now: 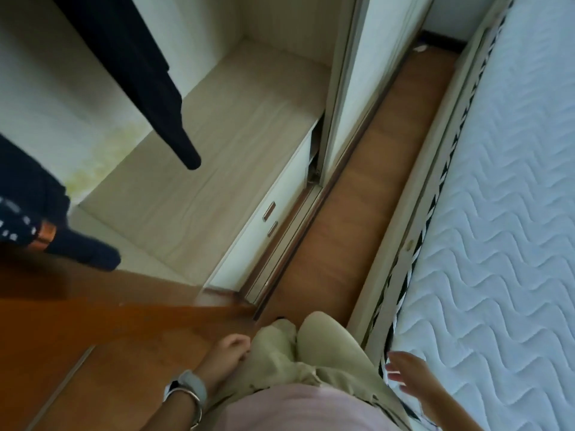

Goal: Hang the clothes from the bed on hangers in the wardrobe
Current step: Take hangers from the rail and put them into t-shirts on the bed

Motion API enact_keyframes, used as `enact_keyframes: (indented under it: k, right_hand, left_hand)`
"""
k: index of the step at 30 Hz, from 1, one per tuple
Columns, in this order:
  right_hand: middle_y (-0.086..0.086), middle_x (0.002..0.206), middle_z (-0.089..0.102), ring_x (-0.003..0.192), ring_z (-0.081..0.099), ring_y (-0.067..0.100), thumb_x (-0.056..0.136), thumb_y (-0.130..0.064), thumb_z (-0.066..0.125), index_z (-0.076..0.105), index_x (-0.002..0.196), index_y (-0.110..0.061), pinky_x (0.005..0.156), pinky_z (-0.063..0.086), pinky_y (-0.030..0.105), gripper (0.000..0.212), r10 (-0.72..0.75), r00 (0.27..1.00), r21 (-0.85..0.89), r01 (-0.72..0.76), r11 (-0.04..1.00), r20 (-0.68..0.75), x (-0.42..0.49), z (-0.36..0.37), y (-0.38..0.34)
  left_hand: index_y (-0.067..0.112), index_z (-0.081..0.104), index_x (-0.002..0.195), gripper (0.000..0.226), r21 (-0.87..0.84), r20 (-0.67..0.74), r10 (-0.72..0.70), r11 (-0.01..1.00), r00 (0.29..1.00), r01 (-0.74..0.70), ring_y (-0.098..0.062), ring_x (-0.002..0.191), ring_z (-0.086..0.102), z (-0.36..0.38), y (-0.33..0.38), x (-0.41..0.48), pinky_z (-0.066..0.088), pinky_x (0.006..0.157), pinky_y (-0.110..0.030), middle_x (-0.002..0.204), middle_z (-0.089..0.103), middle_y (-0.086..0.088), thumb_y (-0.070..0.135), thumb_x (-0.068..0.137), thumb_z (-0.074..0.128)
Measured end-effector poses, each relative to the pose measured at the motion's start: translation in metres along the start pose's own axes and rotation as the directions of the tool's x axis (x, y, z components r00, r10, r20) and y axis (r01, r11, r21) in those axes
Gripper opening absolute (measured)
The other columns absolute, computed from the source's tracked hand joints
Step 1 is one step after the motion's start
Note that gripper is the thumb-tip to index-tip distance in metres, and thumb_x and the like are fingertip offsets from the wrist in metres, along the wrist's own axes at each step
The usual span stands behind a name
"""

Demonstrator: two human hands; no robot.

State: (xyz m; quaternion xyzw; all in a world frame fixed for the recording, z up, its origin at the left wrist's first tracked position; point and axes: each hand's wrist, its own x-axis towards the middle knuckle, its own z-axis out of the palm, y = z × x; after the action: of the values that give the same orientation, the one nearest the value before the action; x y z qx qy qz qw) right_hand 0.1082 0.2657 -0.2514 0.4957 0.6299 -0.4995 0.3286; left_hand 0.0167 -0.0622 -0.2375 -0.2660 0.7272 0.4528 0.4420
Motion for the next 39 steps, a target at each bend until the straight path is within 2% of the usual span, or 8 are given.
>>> enact_keyframes:
  k: [9, 13, 17, 18, 24, 27, 32, 39]
  right_hand:
    - [0.012, 0.067, 0.05, 0.056, 0.044, 0.021, 0.09, -0.003, 0.051, 0.055, 0.086, 0.005, 0.054, 0.029, 0.027, 0.009, 0.145, 0.989, -0.052, -0.143, 0.988, 0.031, 0.054, -0.06, -0.096]
    - [0.013, 0.063, 0.05, 0.056, 0.044, 0.024, 0.083, -0.007, 0.056, 0.054, 0.079, 0.01, 0.055, 0.036, 0.03, 0.018, 0.081, 0.995, -0.248, -0.092, 0.964, -0.054, 0.109, -0.115, -0.185]
    - [0.012, 0.081, 0.051, 0.064, 0.045, 0.021, 0.094, -0.008, 0.041, 0.036, 0.079, -0.007, 0.058, 0.034, 0.026, 0.016, -0.151, 0.986, -0.492, 0.167, 0.855, 0.073, 0.118, -0.133, -0.283]
    - [0.012, 0.082, 0.051, 0.062, 0.045, 0.019, 0.095, -0.008, 0.04, 0.034, 0.122, 0.015, 0.055, 0.034, 0.025, 0.035, -0.208, 0.97, -0.494, 0.242, 0.835, 0.125, 0.127, -0.133, -0.307]
    - [0.008, 0.083, 0.063, 0.068, 0.058, 0.016, 0.095, -0.007, 0.044, 0.056, 0.115, 0.006, 0.053, 0.047, 0.021, 0.027, -0.384, 0.818, -0.515, 0.571, 0.64, 0.428, 0.11, -0.079, -0.444]
    - [0.02, 0.094, 0.064, 0.052, 0.061, 0.002, 0.092, 0.004, 0.044, 0.056, 0.113, 0.007, 0.04, 0.04, 0.004, 0.024, -0.523, 0.617, -0.426, 0.786, 0.448, 0.588, 0.059, -0.026, -0.522]
    - [-0.002, 0.081, 0.065, 0.076, 0.064, 0.013, 0.093, -0.009, 0.048, 0.063, 0.095, -0.018, 0.066, 0.045, 0.006, 0.018, -0.663, -0.041, 0.085, 0.996, 0.034, 0.747, -0.139, 0.046, -0.62]
    - [-0.009, 0.099, 0.068, 0.098, 0.061, 0.005, 0.091, -0.021, 0.052, 0.064, 0.1, -0.029, 0.092, 0.045, 0.02, 0.016, -0.683, -0.551, 0.472, 0.818, -0.328, 0.479, -0.366, 0.075, -0.682]
  left_hand:
    - [0.011, 0.055, 0.068, 0.027, -0.202, -0.1, -0.108, 0.976, 0.989, 0.087, -0.019, 0.075, 0.048, 0.008, 0.039, 0.041, 0.036, 0.065, -0.028, 0.08, 0.056, -0.015, 0.005, 0.093, 0.045]
    - [-0.003, 0.058, 0.106, 0.018, -0.456, -0.206, -0.283, 0.875, 0.937, 0.164, -0.027, 0.093, 0.049, 0.033, 0.05, 0.047, 0.036, 0.076, -0.036, 0.103, 0.055, -0.016, 0.0, 0.089, 0.052]
    - [0.002, 0.06, 0.089, 0.011, -0.604, -0.221, -0.328, 0.785, 0.918, 0.135, -0.028, 0.086, 0.054, 0.079, 0.101, 0.04, 0.034, 0.078, -0.031, 0.098, 0.061, -0.017, 0.005, 0.09, 0.05]
    - [0.004, 0.061, 0.083, 0.013, -0.627, -0.244, -0.295, 0.775, 0.924, 0.082, -0.028, 0.085, 0.054, 0.087, 0.117, 0.04, 0.036, 0.077, -0.031, 0.098, 0.062, -0.019, 0.006, 0.09, 0.05]
    - [0.007, 0.062, 0.092, 0.012, -0.729, -0.375, -0.243, 0.673, 0.895, -0.123, -0.019, 0.077, 0.054, 0.08, 0.197, -0.001, 0.039, 0.058, -0.022, 0.089, 0.06, -0.01, 0.014, 0.091, 0.052]
    - [0.009, 0.061, 0.091, 0.01, -0.642, -0.6, -0.154, 0.679, 0.785, -0.357, -0.012, 0.076, 0.054, 0.02, 0.239, -0.046, 0.046, 0.055, -0.013, 0.092, 0.06, -0.007, 0.01, 0.091, 0.052]
    - [0.026, 0.066, 0.097, 0.016, -0.145, -0.915, 0.205, 0.638, 0.348, -0.757, 0.006, 0.088, 0.064, -0.072, 0.328, -0.166, 0.046, 0.076, -0.004, 0.096, 0.073, 0.007, 0.02, 0.087, 0.054]
    - [0.031, 0.065, 0.096, 0.017, 0.459, -0.886, 0.346, 0.554, -0.31, -0.694, 0.012, 0.087, 0.062, -0.164, 0.423, -0.308, 0.044, 0.077, 0.002, 0.093, 0.069, 0.017, 0.02, 0.087, 0.056]
